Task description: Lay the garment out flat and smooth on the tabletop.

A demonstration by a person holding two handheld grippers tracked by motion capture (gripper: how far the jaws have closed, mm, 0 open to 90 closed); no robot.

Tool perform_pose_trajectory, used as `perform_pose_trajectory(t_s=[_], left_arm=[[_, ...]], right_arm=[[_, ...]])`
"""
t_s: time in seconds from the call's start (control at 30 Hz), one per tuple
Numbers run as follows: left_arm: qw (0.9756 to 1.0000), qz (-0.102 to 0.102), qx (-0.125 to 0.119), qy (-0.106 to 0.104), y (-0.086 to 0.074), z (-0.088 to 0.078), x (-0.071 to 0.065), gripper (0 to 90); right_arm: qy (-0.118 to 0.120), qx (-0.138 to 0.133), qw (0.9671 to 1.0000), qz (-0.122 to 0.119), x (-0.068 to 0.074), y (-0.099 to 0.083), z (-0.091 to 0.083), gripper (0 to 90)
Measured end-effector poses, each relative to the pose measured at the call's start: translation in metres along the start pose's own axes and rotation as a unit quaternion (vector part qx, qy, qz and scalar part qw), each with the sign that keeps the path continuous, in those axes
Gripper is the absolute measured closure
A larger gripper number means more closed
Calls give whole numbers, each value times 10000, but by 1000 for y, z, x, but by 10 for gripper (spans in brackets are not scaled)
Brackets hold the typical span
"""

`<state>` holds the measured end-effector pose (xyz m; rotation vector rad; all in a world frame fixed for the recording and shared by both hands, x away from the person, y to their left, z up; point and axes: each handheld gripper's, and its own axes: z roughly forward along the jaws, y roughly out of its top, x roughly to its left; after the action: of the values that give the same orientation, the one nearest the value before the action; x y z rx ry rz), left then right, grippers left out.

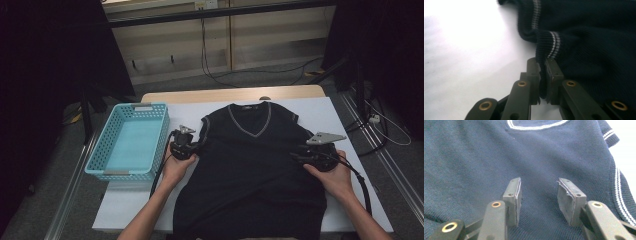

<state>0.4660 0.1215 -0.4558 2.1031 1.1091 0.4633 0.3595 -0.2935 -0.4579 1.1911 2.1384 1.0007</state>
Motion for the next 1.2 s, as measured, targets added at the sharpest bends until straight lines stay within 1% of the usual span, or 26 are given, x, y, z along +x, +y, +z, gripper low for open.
perform_pose_trajectory(t_s=[0.03, 0.07, 0.13, 0.17, 0.23, 0.3, 0.33, 0.37, 0.4, 0.43, 0.5, 0.57, 0.6, 0.63, 0.67, 0.73, 0.77, 0.83, 0.87, 0.97, 1.03, 1.13, 1.2], left_arm=[[9999, 17, -25, 99, 3, 1, 1, 835], [9999, 59, 10, 130, 6, 2, 3, 836], [9998, -40, -44, 192, 12, 6, 9, 837], [9997, -137, -68, 193, 15, 8, 12, 836], [9996, -156, -36, 228, 19, 12, 17, 836], [9994, -211, -46, 288, 22, 16, 18, 836], [9992, -165, -26, 352, 24, 17, 18, 836], [9987, -115, -41, 491, 25, 18, 18, 836], [9986, -101, -36, 526, 25, 19, 19, 836], [9987, -134, -25, 491, 25, 20, 20, 833], [9983, -164, -34, 552, 23, 21, 20, 798], [9980, -147, -42, 620, 21, 20, 19, 695], [9985, -112, -55, 530, 20, 18, 19, 657], [9988, -119, -69, 475, 19, 16, 18, 645], [9988, -115, -117, 458, 18, 14, 16, 623], [9991, -111, -186, 354, 17, 8, 10, 564], [9991, -7, -242, 334, 16, 4, 6, 551], [9992, 55, -324, 238, 14, -3, 2, 520], [9991, 15, -360, 206, 12, -6, -1, 514], [9990, 218, -400, 48, 6, -20, -8, 509], [9986, 239, -467, -67, 0, -29, -12, 520], [9982, 336, -493, -86, -9, -43, -15, 523], [9982, 369, -450, -117, -18, -49, -15, 563]], right_arm=[[-15, 11, 10000, -2, 0, 0, 0, 546], [-17, 19, 10000, -1, -1, 0, 1, 546], [-19, 30, 10000, 6, -1, -1, 1, 546], [-21, 33, 10000, 0, -1, -1, 1, 545], [-14, 28, 10000, -4, -1, -1, 1, 545], [-8, 25, 10000, -13, -1, -1, 1, 545], [-7, 28, 10000, -13, -1, -1, 1, 545], [-8, 35, 10000, -12, -1, -1, 1, 545], [-14, 44, 10000, -12, -2, -1, 1, 545], [-18, 51, 10000, -13, -2, -1, 1, 542], [-34, 71, 10000, -14, -2, -2, 1, 534], [-14, 74, 10000, -15, -2, -2, 1, 530], [-12, 69, 10000, -27, -2, -2, 1, 527], [3, 61, 10000, -36, -1, -2, 1, 528], [3, 58, 10000, -43, -1, -1, 1, 527], [31, 61, 9999, -78, 1, -1, 2, 524], [35, 63, 9999, -74, 1, -1, 2, 523], [53, 61, 9999, -87, 2, -1, 2, 521], [52, 58, 9999, -86, 2, -1, 2, 520], [72, 46, 9999, -90, 3, -1, 1, 520], [83, 50, 9999, -81, 4, -1, 1, 520], [106, 70, 9999, -110, 4, -1, 2, 519], [104, 69, 9999, -111, 5, -1, 2, 520]])
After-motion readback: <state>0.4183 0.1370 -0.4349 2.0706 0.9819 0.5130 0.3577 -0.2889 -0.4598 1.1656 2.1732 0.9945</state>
